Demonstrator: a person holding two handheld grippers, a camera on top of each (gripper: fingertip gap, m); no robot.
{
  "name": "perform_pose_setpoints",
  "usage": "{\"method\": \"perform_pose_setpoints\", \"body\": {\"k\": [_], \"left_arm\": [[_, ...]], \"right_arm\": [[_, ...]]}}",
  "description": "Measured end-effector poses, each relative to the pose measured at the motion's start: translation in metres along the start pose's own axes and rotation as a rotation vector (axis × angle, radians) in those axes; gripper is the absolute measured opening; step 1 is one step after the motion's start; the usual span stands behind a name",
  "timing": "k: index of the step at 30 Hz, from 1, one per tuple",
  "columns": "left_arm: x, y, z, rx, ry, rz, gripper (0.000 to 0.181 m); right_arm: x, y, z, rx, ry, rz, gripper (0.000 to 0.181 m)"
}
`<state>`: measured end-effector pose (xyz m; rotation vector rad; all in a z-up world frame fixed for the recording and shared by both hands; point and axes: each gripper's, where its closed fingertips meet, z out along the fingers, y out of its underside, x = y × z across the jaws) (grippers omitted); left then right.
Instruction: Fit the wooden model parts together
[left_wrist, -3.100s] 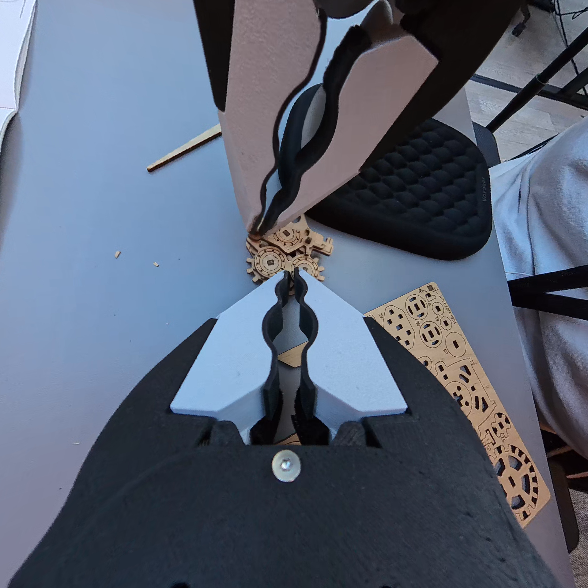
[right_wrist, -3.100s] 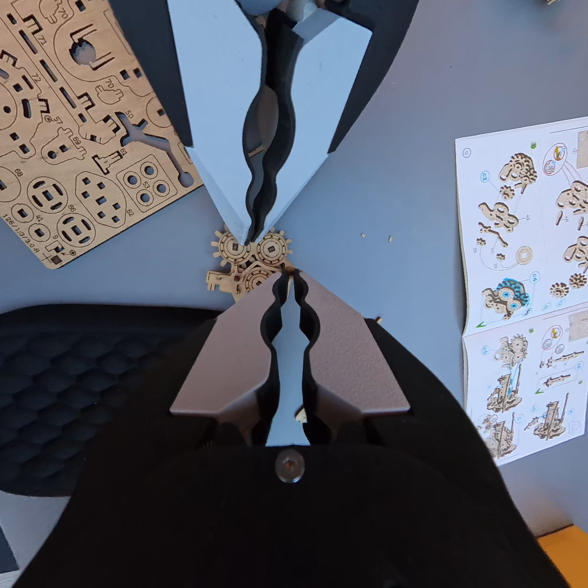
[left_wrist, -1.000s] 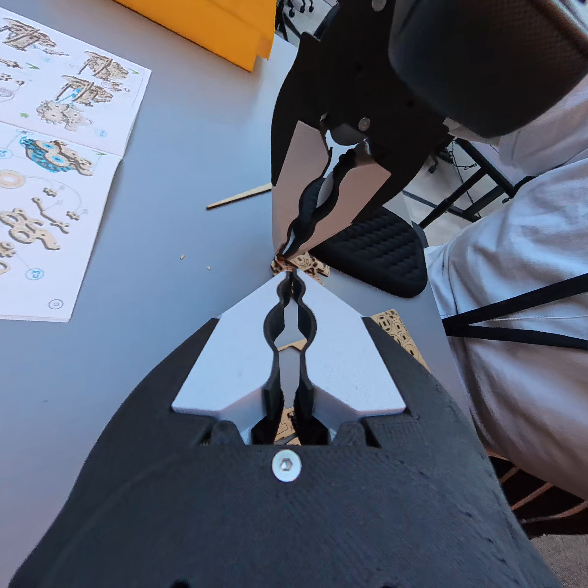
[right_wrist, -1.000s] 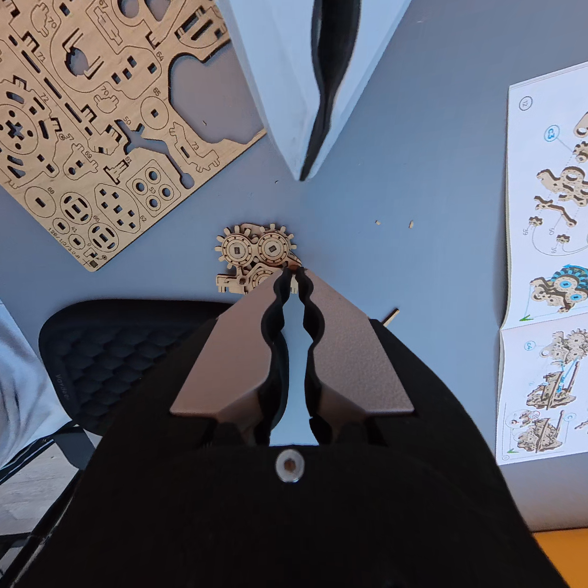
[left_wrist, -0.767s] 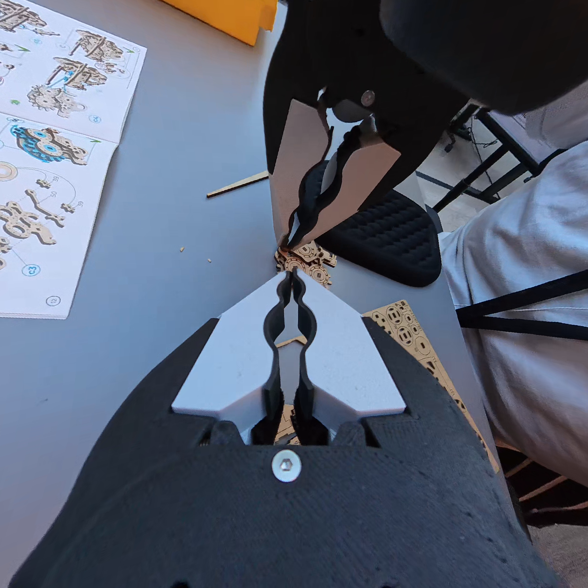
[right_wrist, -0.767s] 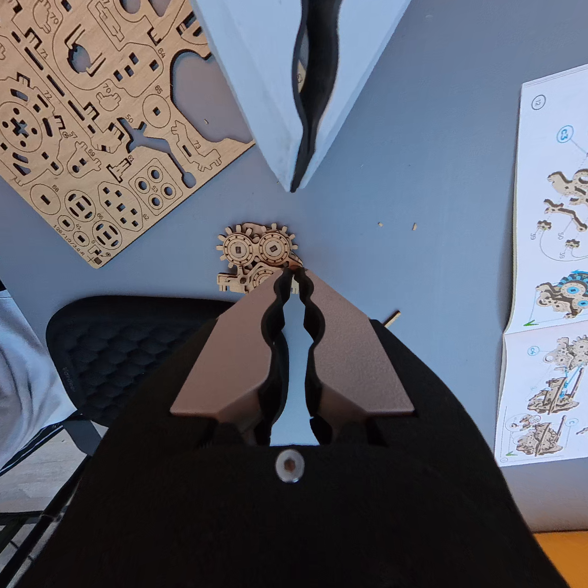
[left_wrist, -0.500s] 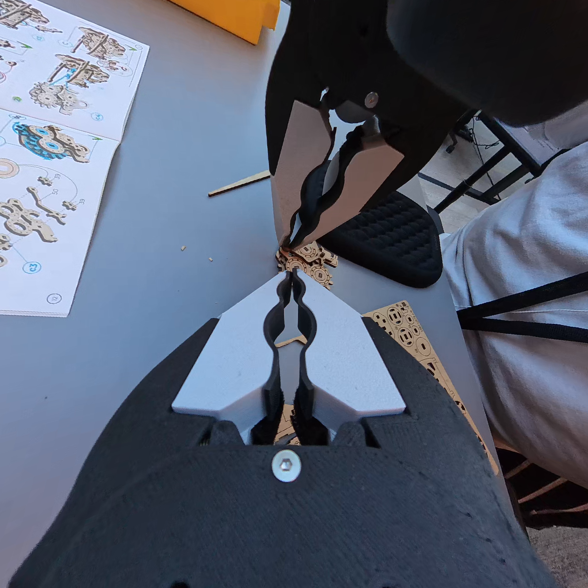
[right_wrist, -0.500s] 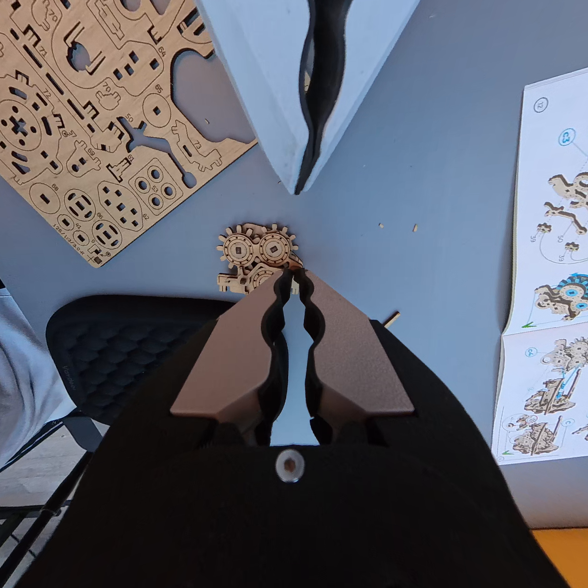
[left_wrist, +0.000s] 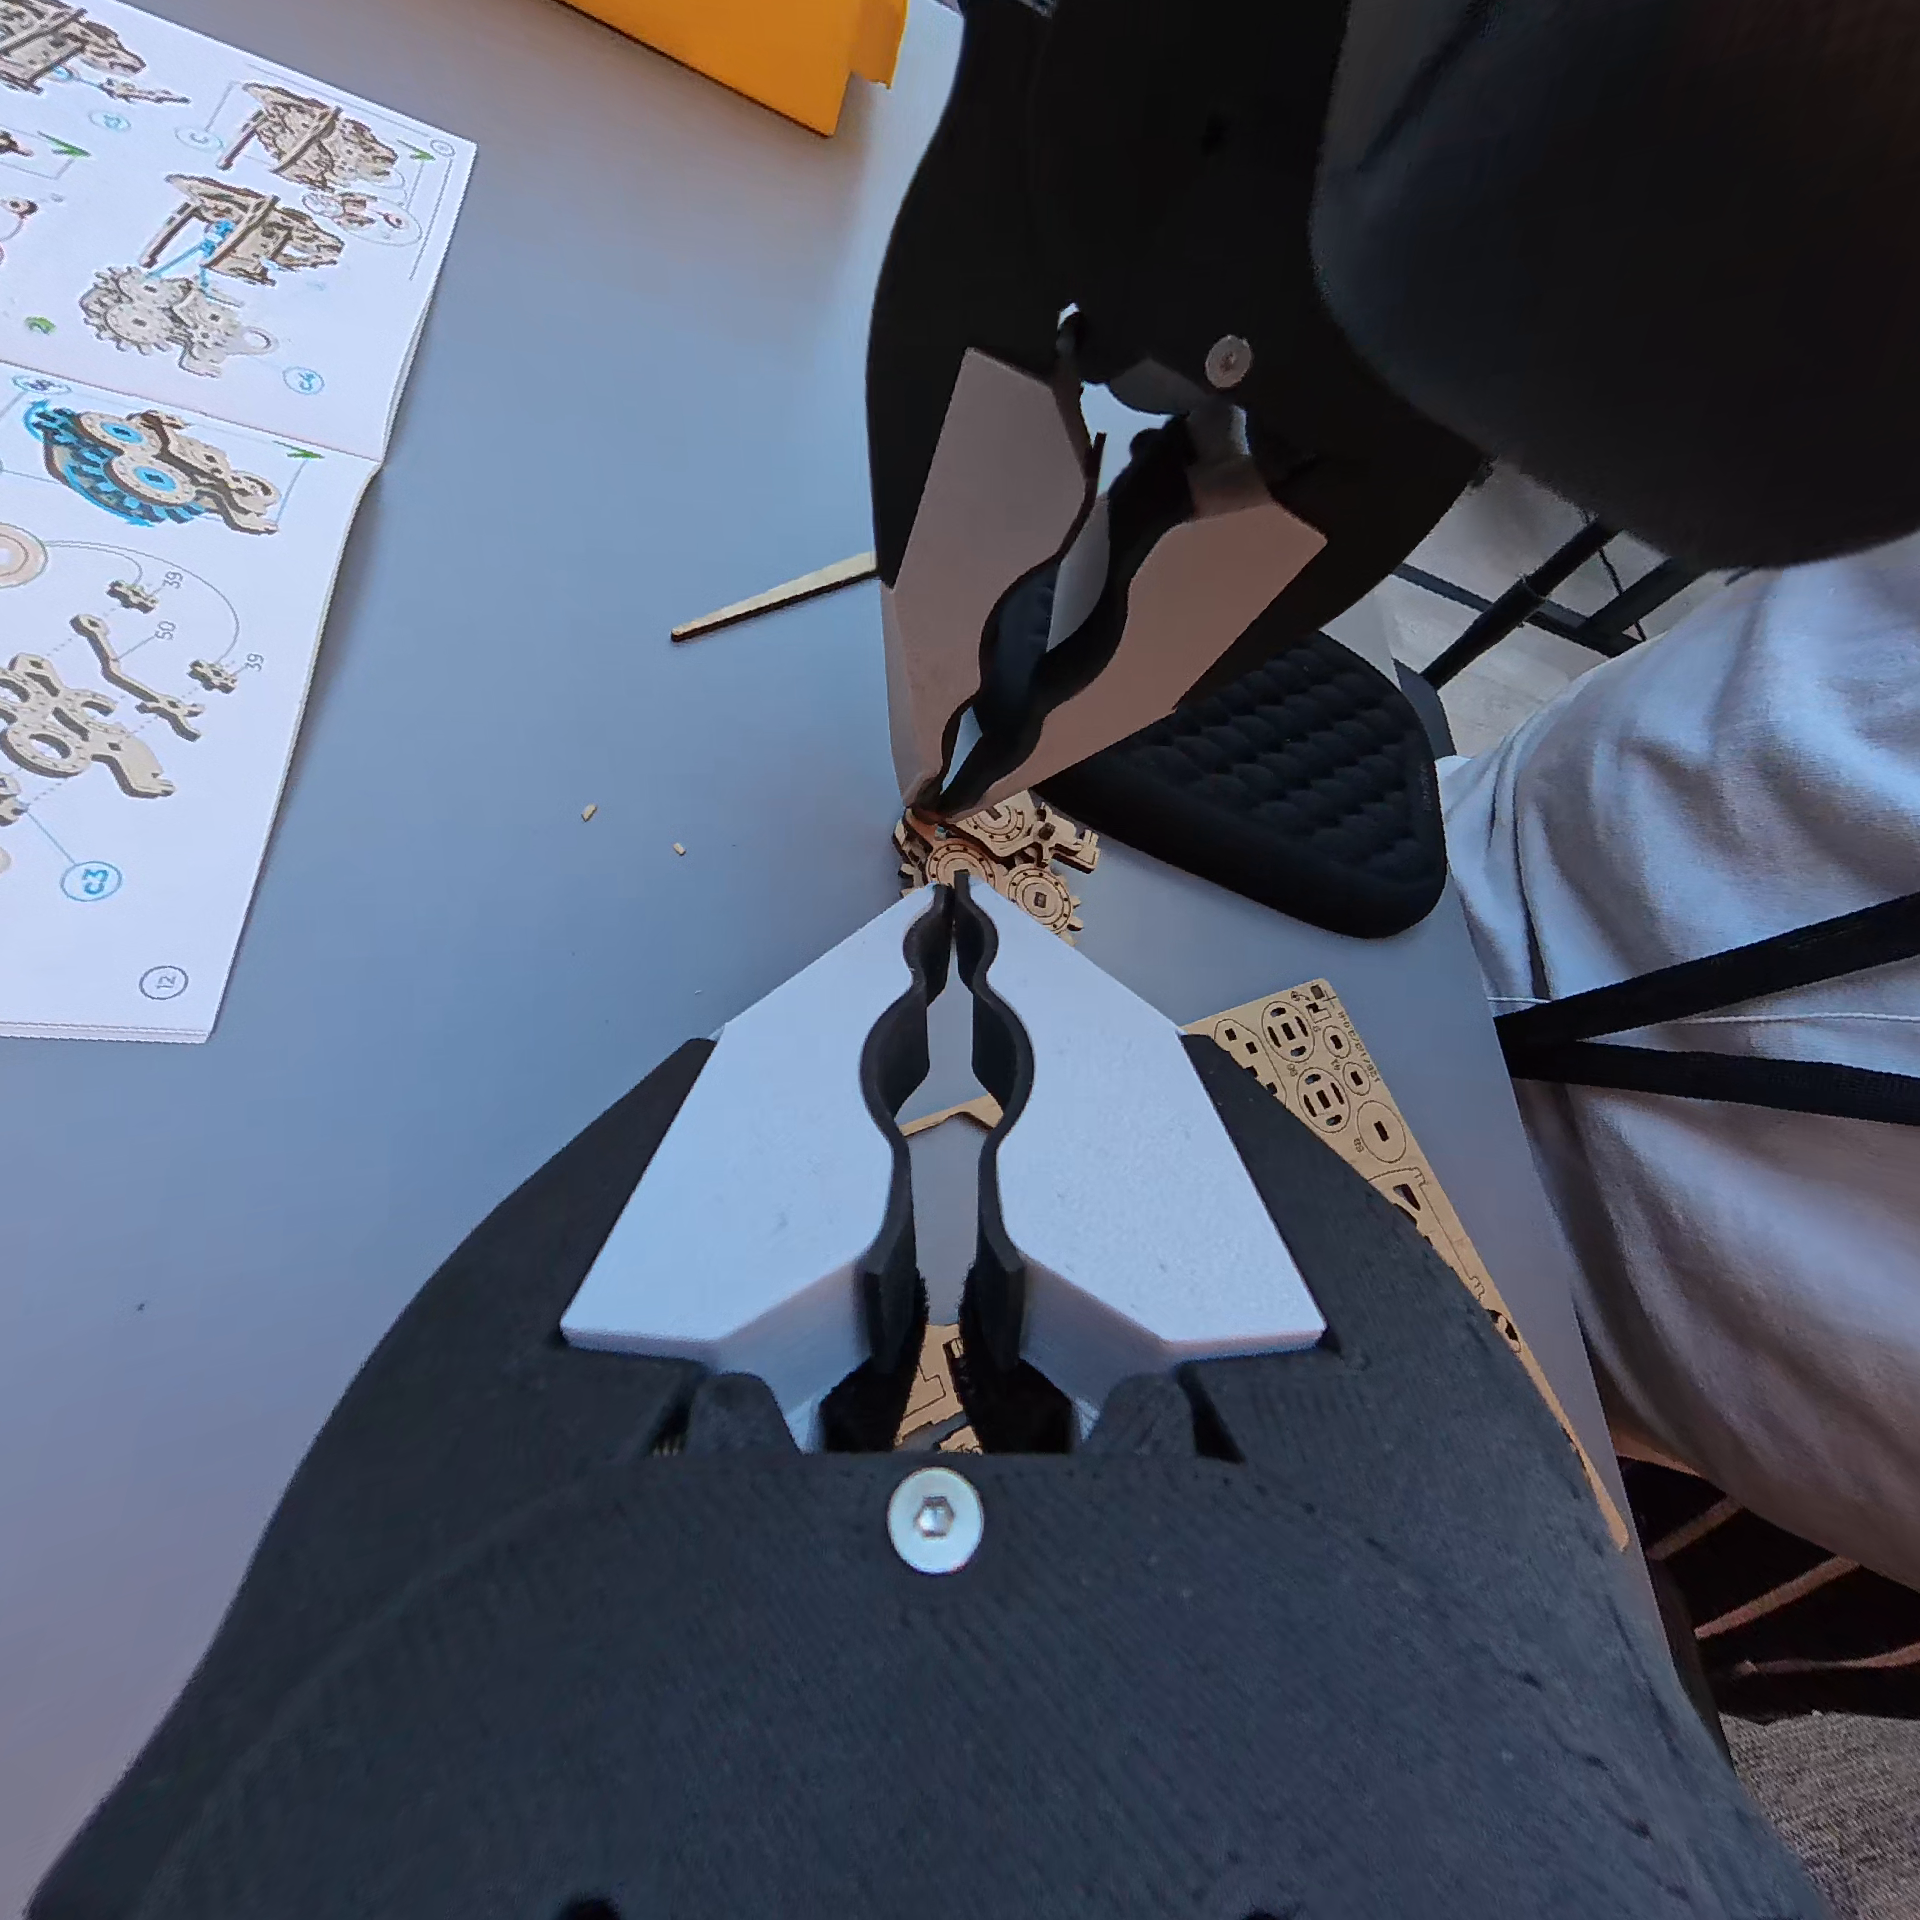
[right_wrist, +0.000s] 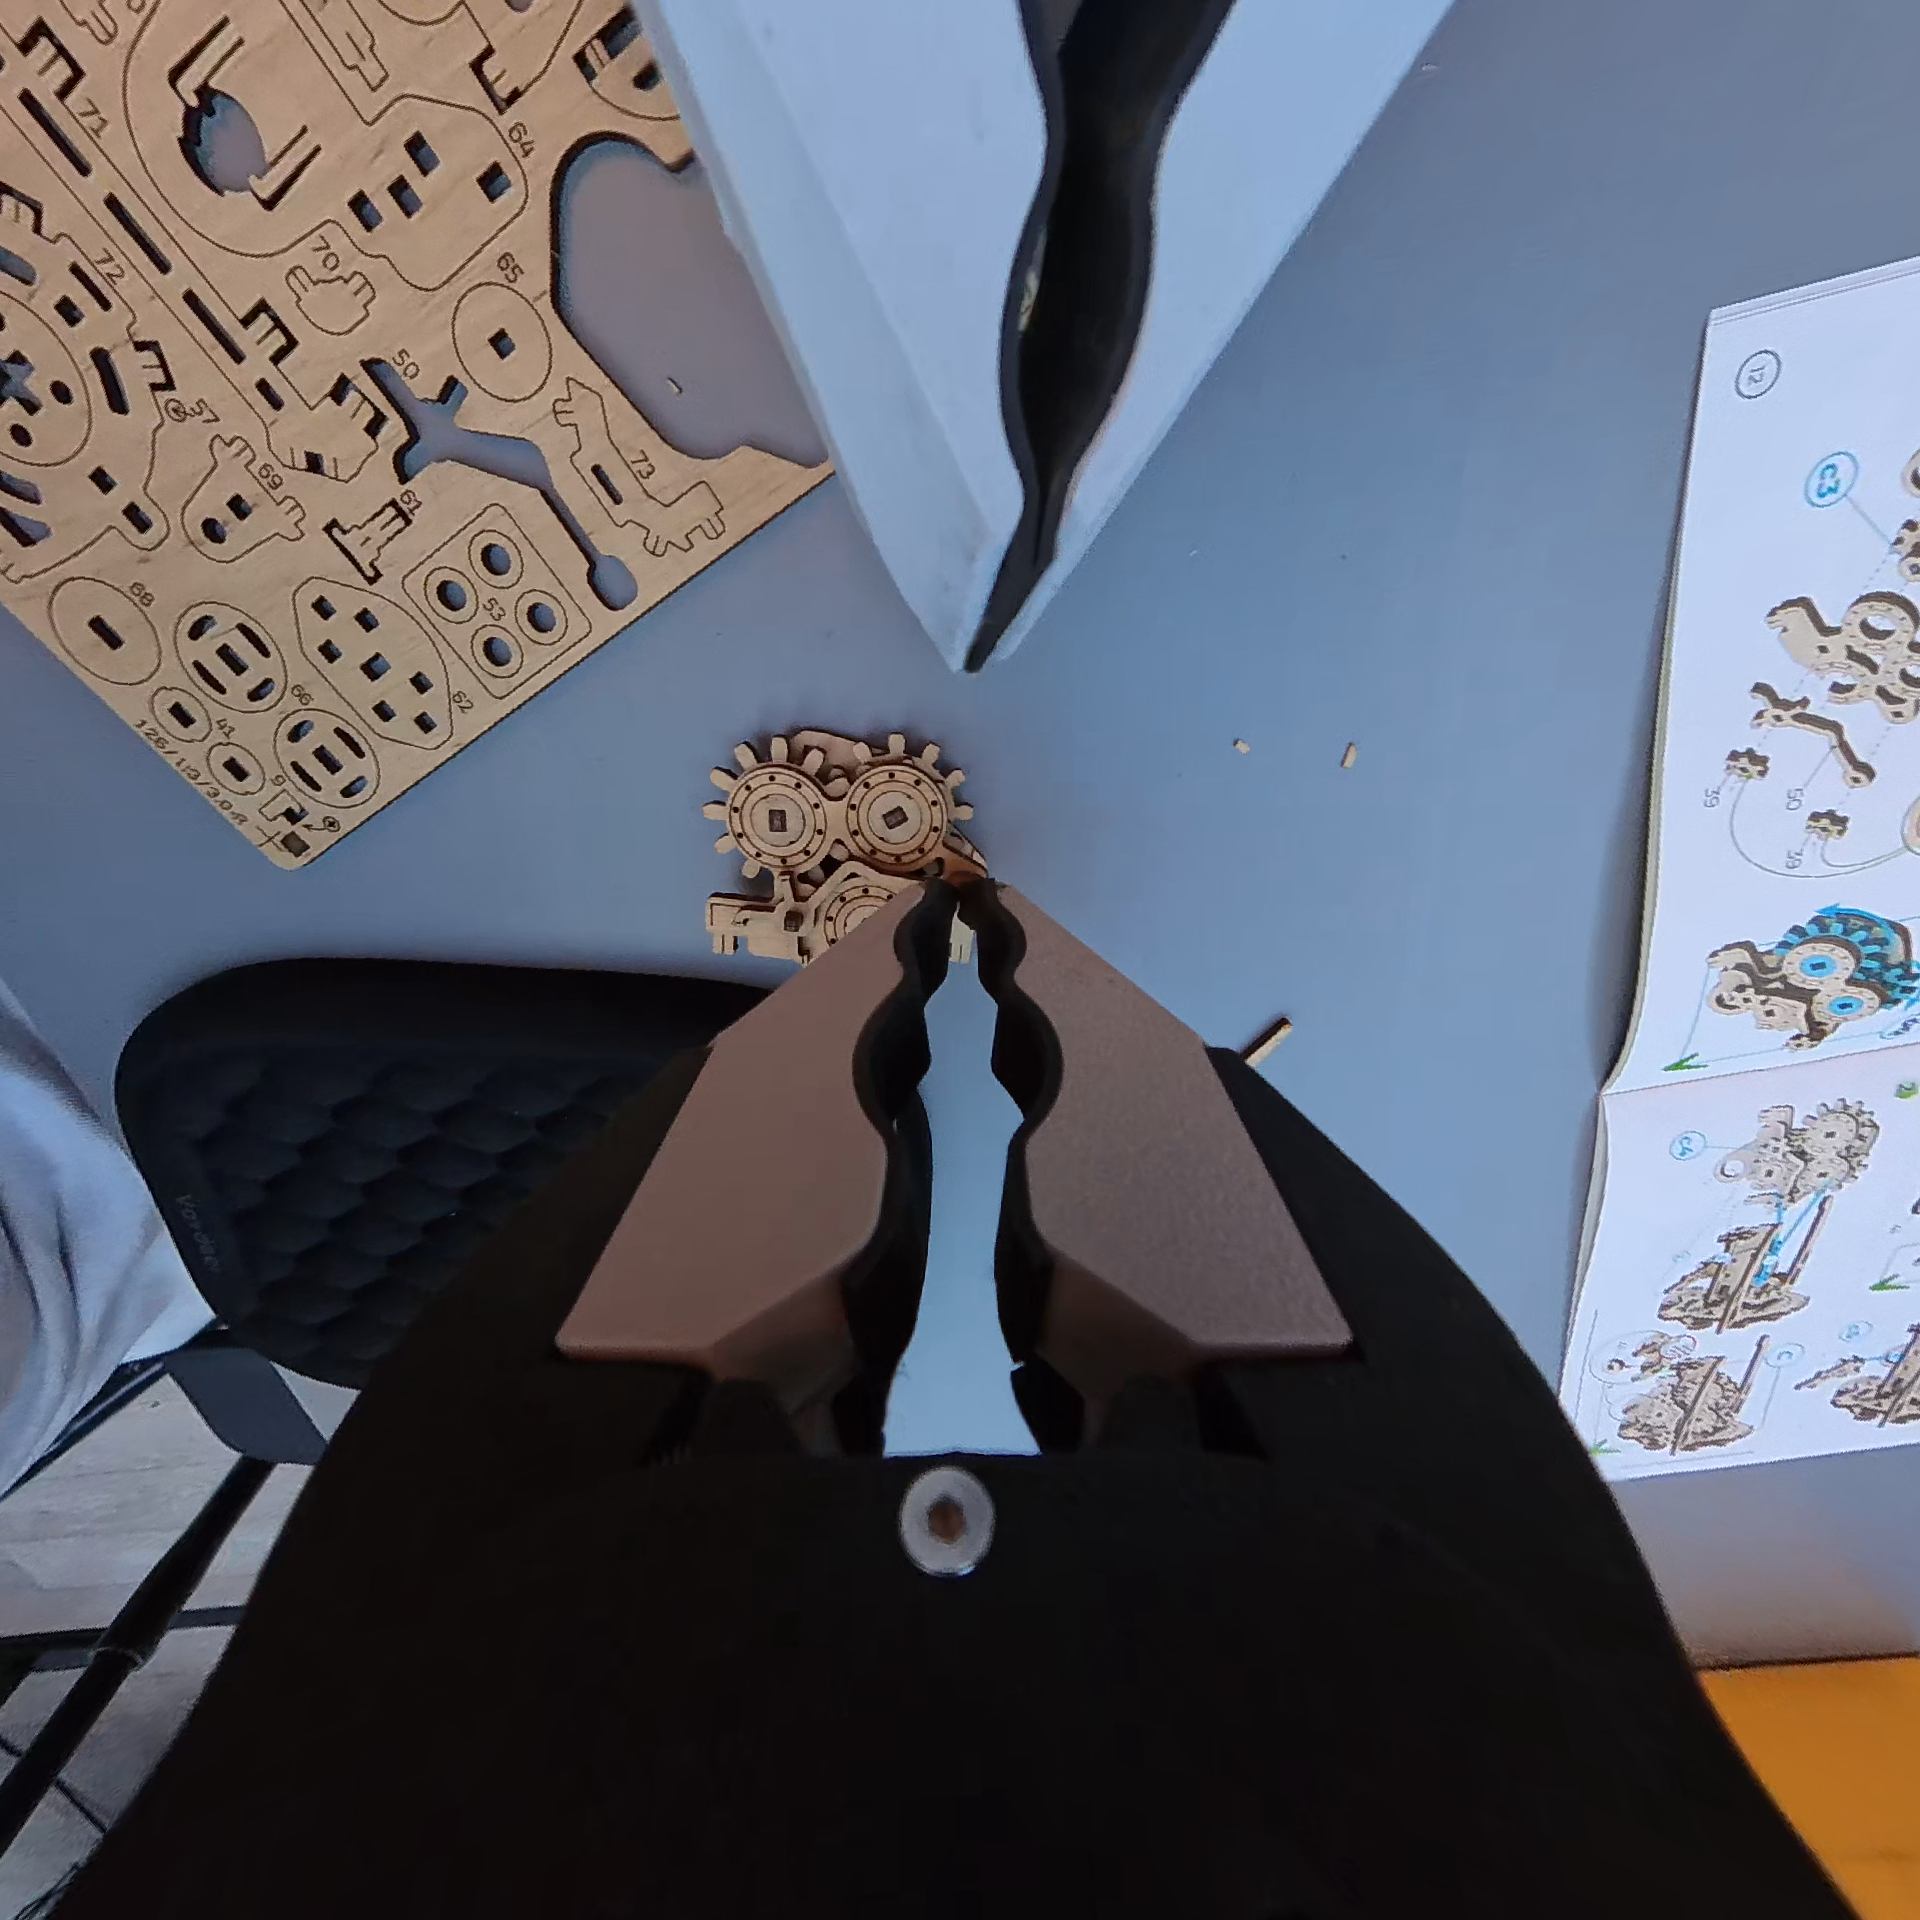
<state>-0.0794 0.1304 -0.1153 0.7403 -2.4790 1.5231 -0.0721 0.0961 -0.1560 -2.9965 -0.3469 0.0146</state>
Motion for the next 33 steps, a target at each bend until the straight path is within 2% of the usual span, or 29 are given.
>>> {"method": "perform_pose_setpoints", "body": {"k": [9, 12, 17, 18, 33], "left_arm": [[0.002, 0.007, 0.009, -0.038, 0.013, -0.011, 0.0], [0.001, 0.01, 0.011, -0.05, 0.011, -0.012, 0.0], [-0.001, 0.012, 0.012, -0.058, 0.007, -0.015, 0.0], [-0.001, 0.013, 0.013, -0.06, 0.005, -0.014, 0.0], [0.0, 0.015, 0.014, -0.08, -0.001, -0.003, 0.0]], "right_arm": [[0.003, 0.0, -0.006, 0.135, 0.007, -0.002, 0.007], [0.012, -0.003, -0.016, 0.181, 0.079, -0.054, 0.007], [0.004, -0.003, -0.014, 0.216, 0.067, -0.115, 0.005], [0.004, -0.003, -0.014, 0.22, 0.073, -0.128, 0.0], [0.004, -0.002, -0.006, 0.183, 0.094, -0.159, 0.001]]}}
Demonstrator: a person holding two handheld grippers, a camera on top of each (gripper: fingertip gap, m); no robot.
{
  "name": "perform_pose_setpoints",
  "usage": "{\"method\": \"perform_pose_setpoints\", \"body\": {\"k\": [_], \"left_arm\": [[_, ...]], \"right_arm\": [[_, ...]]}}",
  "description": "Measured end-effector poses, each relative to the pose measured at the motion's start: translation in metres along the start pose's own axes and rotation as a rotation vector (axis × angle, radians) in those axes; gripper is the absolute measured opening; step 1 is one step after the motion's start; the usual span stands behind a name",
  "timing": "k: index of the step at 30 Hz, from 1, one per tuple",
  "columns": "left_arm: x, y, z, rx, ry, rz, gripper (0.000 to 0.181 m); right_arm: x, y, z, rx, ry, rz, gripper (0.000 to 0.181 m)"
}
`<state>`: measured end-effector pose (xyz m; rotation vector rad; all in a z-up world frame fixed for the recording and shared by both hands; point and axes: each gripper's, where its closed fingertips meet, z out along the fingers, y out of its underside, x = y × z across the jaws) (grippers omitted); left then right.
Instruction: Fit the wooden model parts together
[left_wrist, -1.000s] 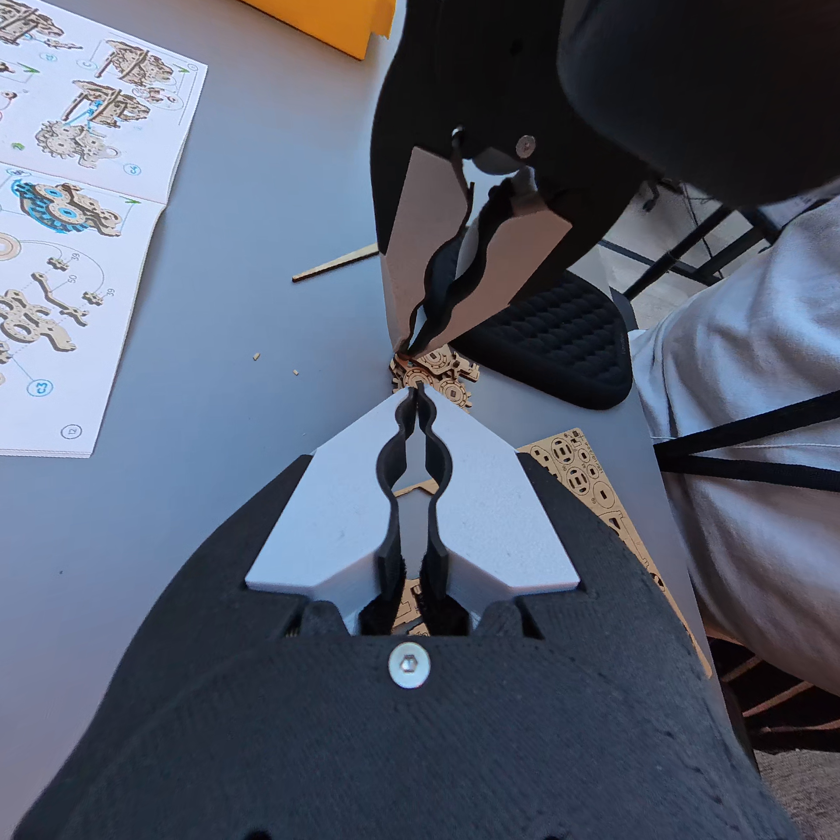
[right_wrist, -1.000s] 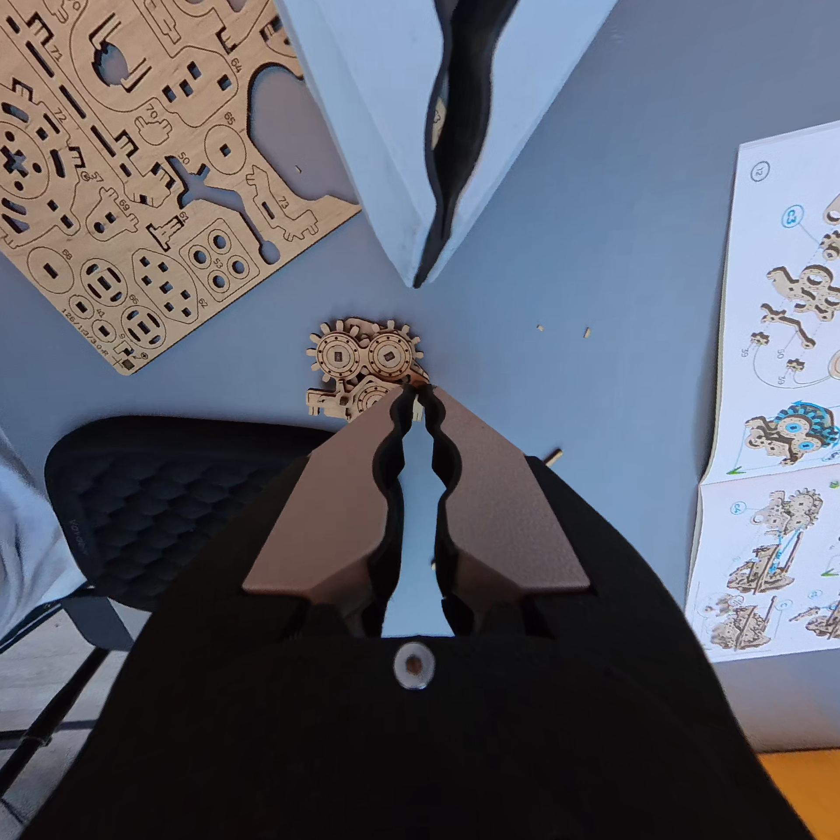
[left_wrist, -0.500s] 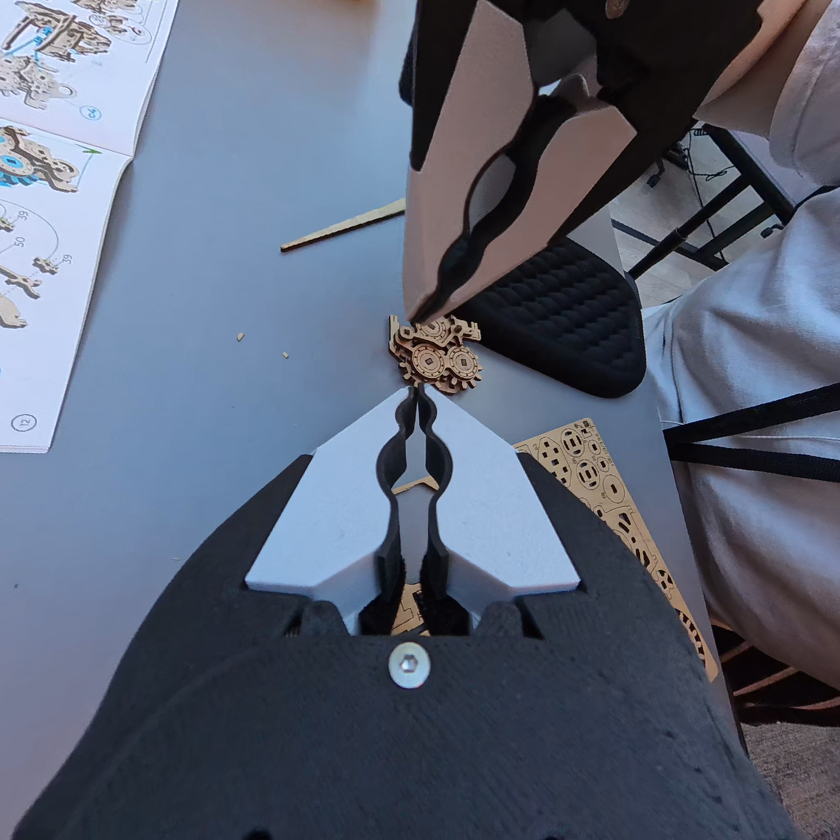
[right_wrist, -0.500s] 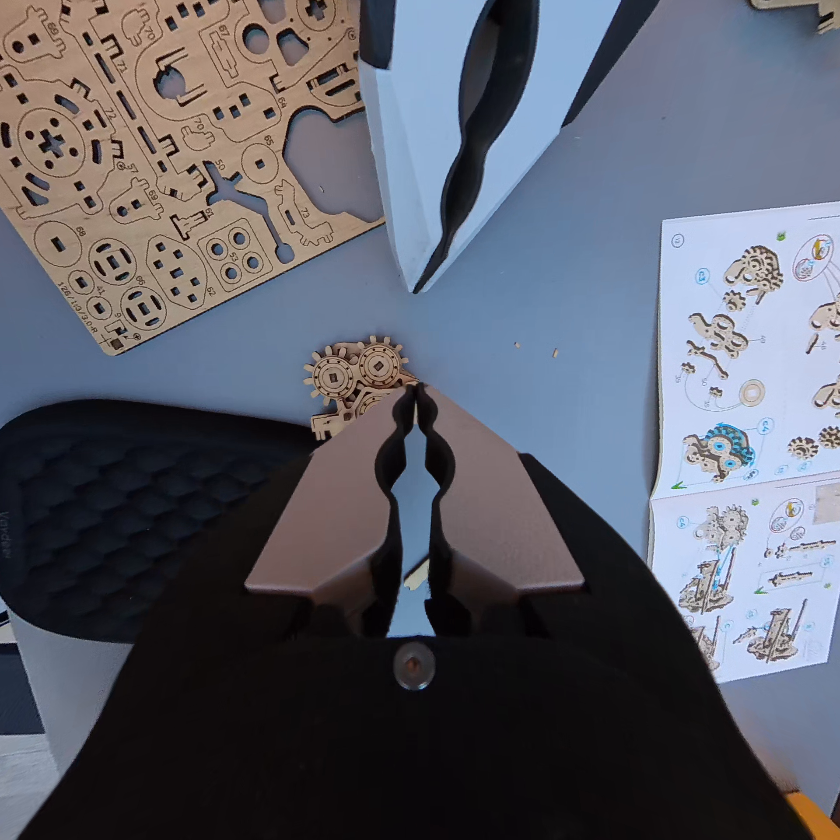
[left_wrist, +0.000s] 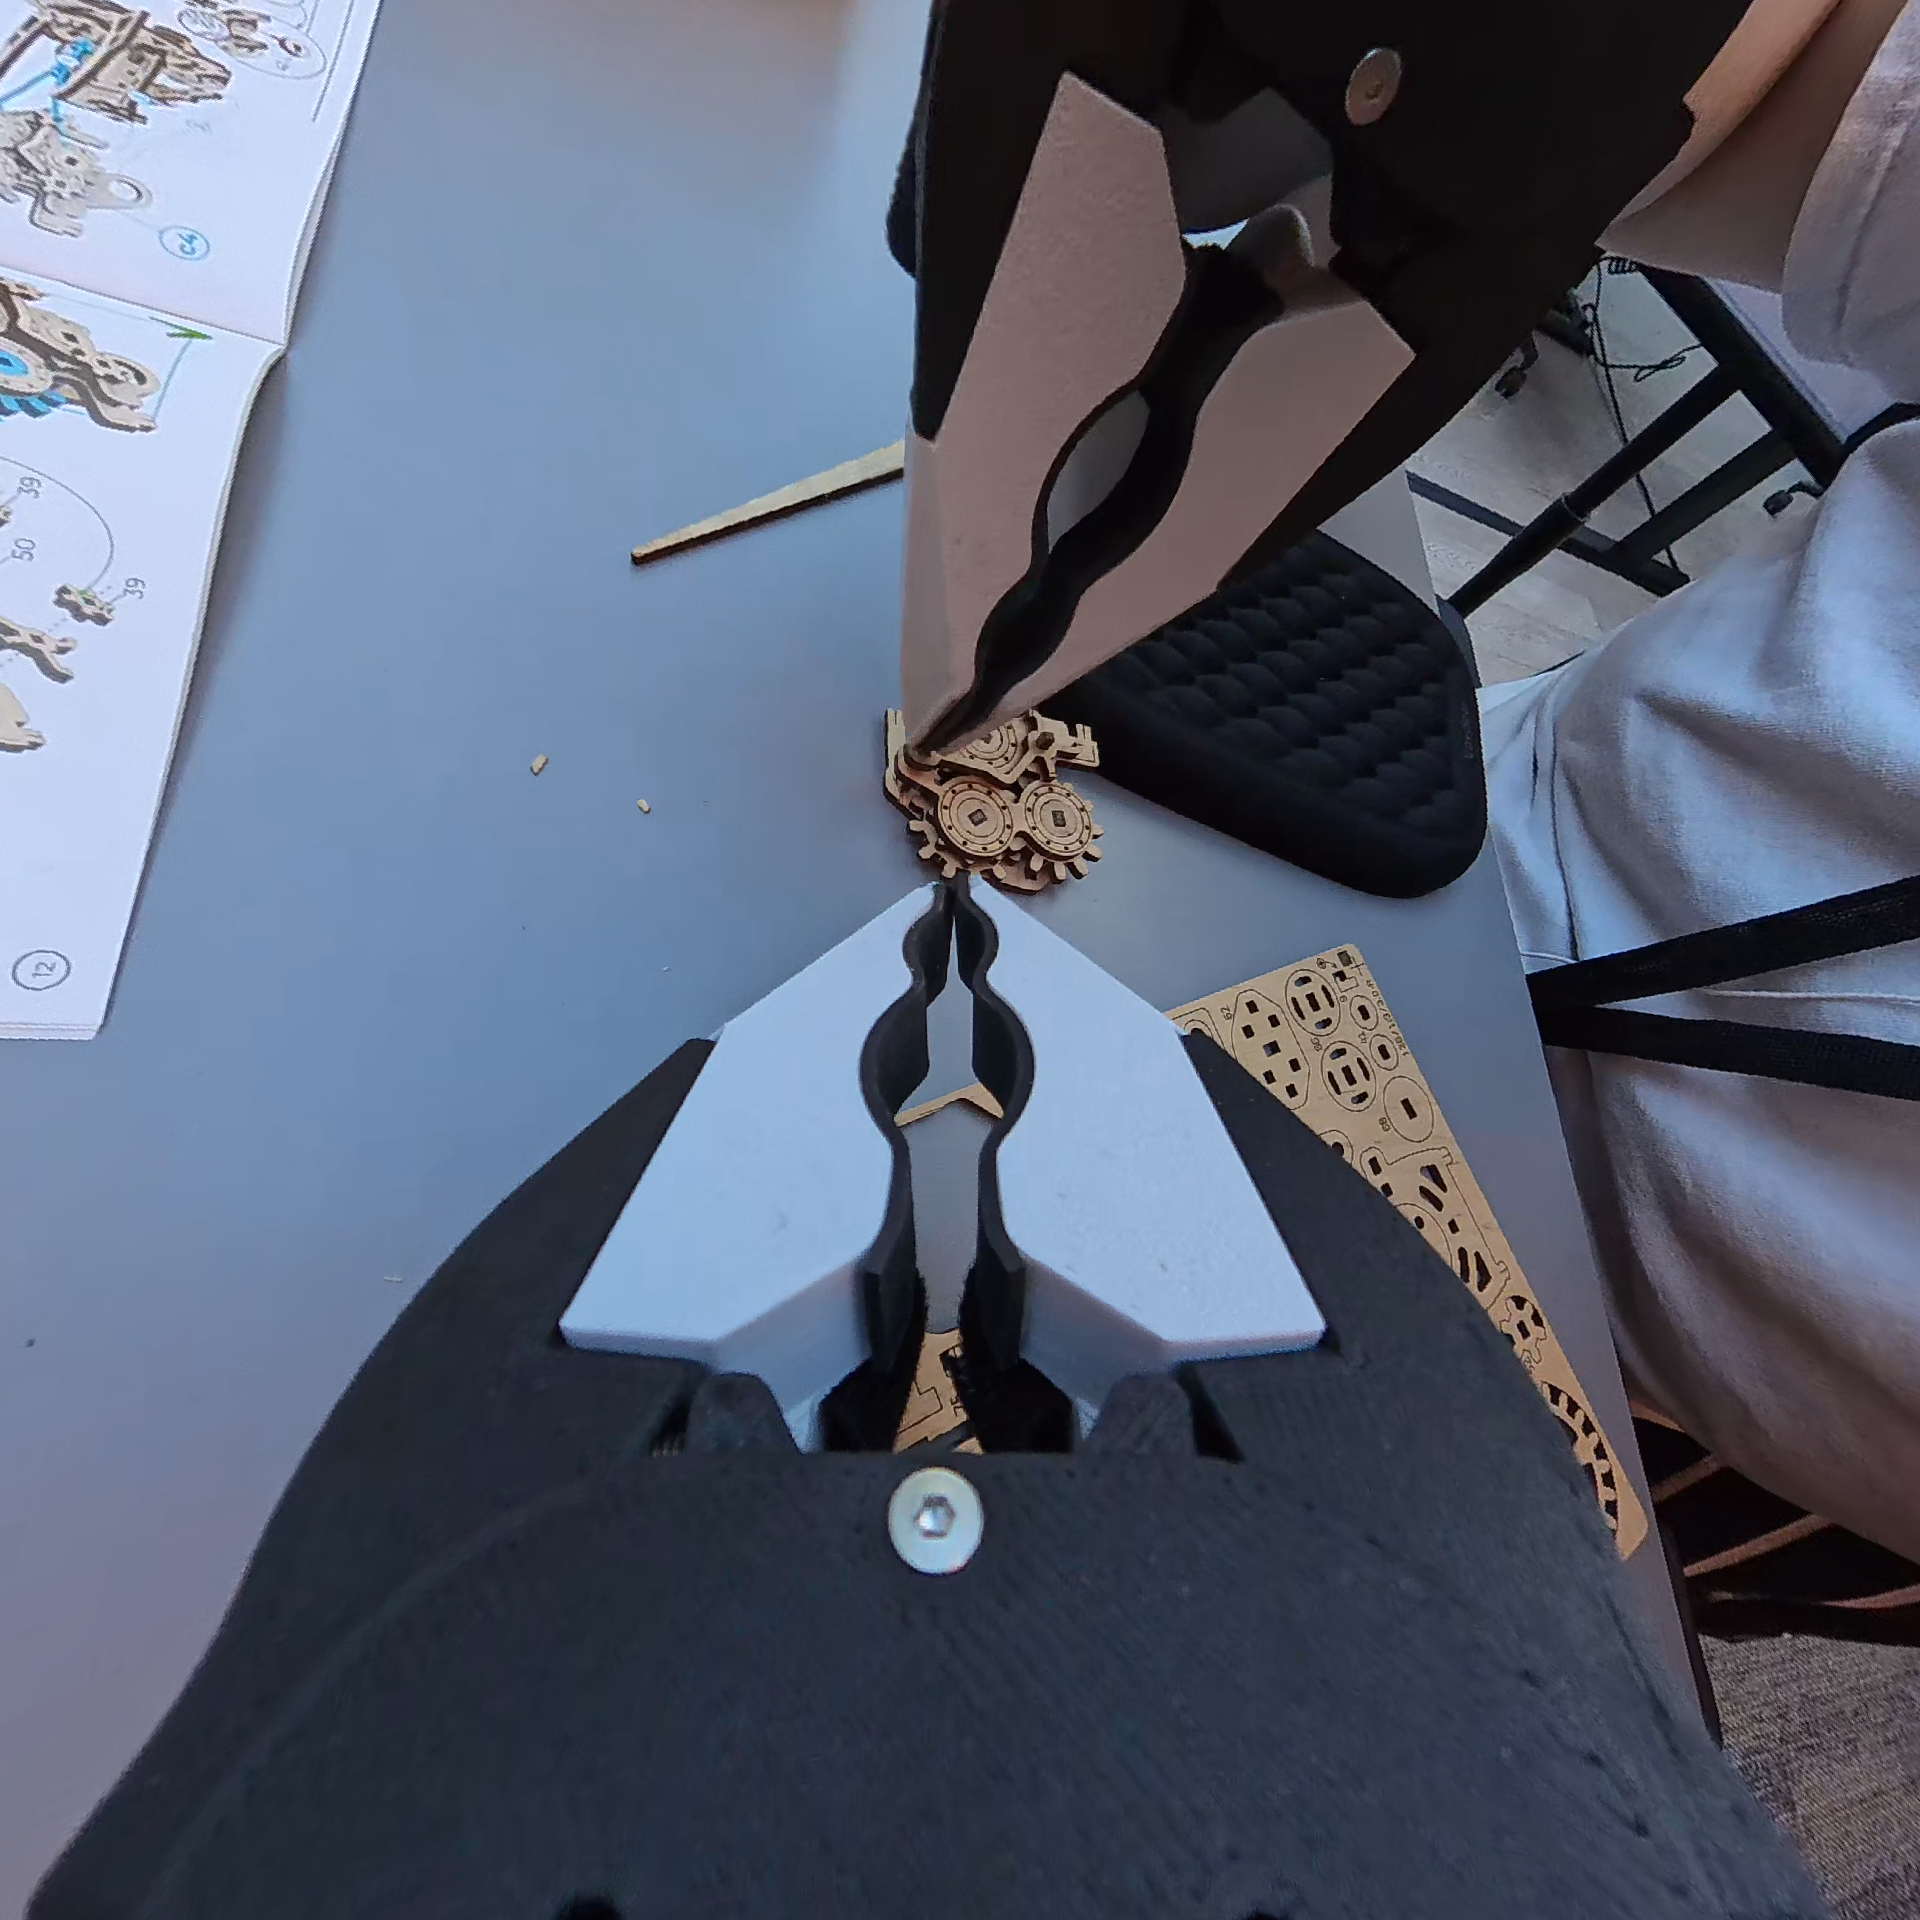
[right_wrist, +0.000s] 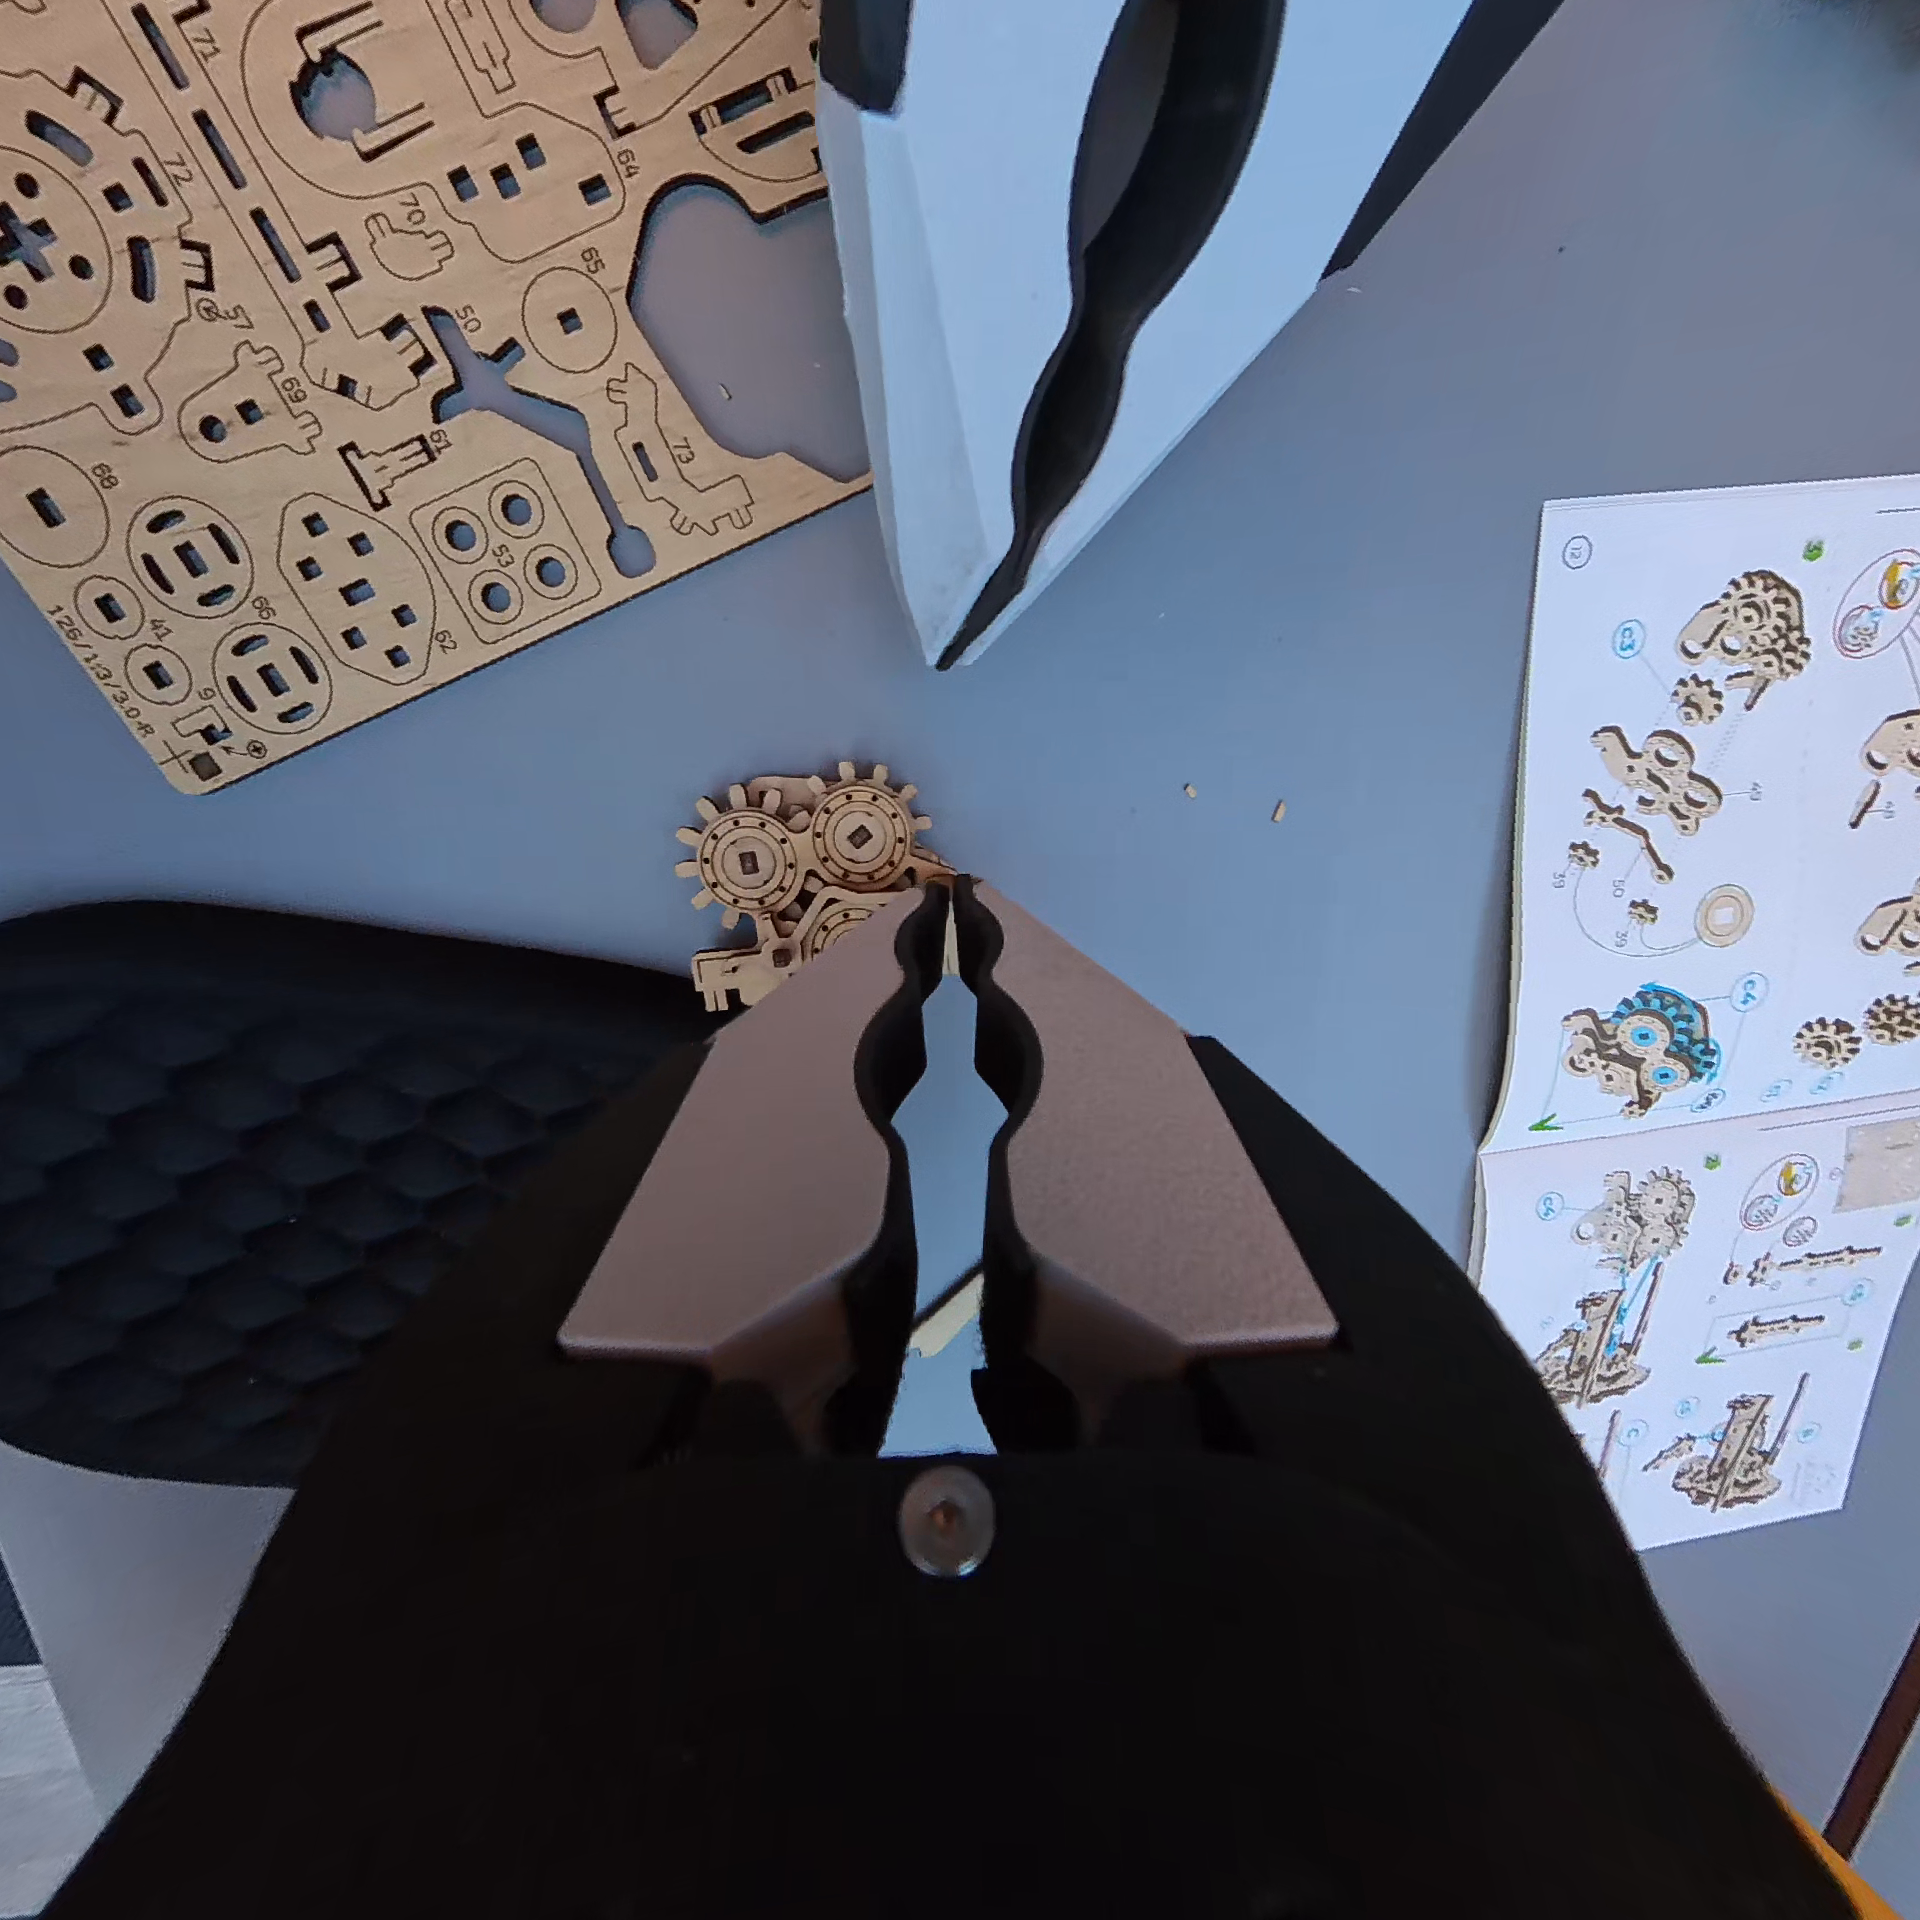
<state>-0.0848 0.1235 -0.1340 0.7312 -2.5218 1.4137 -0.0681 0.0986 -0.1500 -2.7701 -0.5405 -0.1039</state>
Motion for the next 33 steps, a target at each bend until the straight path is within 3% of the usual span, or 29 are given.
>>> {"method": "perform_pose_setpoints", "body": {"k": [33], "left_arm": [[0.001, 0.0014, 0.0017, -0.011, 0.003, 0.001, 0.0]], "right_arm": [[0.0002, 0.0024, 0.0028, -0.025, -0.019, 0.004, 0.003]]}}
